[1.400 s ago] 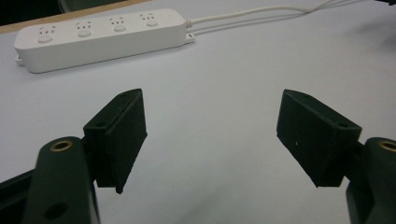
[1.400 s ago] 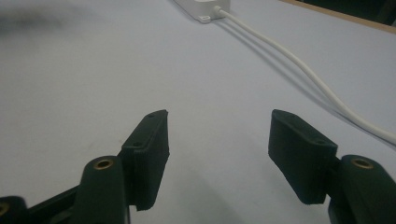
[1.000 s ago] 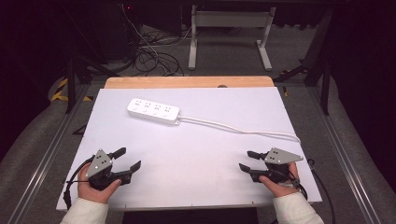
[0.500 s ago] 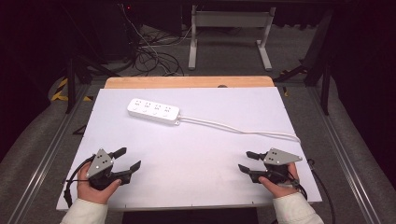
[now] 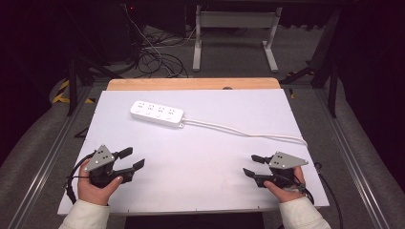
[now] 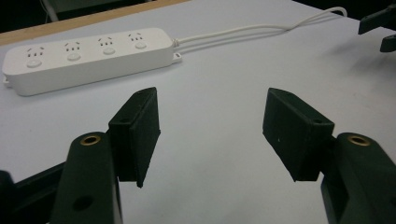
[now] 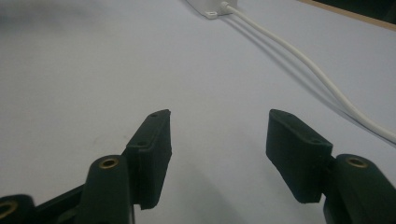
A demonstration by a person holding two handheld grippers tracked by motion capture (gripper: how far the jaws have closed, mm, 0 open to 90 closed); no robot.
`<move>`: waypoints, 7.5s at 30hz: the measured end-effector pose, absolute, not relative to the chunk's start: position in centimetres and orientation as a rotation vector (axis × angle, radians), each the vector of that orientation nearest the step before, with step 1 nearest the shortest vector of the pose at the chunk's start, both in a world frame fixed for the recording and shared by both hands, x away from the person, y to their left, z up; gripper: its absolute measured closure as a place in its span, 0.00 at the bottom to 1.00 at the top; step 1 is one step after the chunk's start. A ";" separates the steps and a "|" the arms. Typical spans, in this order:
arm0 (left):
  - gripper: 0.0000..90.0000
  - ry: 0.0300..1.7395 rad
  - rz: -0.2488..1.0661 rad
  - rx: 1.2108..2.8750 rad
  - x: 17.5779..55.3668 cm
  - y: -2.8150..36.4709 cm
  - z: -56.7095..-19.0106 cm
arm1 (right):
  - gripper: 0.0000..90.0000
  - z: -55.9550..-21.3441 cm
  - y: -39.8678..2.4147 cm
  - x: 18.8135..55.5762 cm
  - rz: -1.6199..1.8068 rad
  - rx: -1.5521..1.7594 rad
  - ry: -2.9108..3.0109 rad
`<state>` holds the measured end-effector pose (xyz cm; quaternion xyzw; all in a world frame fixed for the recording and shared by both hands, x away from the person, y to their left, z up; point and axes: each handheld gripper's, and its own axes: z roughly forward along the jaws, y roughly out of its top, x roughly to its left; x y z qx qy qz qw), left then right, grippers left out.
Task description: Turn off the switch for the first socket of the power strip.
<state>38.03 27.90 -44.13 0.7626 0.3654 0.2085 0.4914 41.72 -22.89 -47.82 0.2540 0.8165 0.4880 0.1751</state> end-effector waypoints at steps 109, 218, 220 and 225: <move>1.00 1.123 0.379 1.918 57.2 20.9 -44.3 | 0.45 -47.9 -23.2 41.9 1.393 0.715 2.338; 1.00 1.223 0.537 2.032 58.2 19.5 -45.9 | 0.45 -48.1 -23.5 41.6 1.396 0.717 2.354; 1.00 1.208 0.554 2.030 58.1 19.7 -45.8 | 0.45 -48.1 -23.5 41.7 1.393 0.717 2.354; 1.00 1.165 0.543 1.967 57.3 19.9 -44.4 | 0.45 -48.1 -23.5 41.6 1.394 0.720 2.352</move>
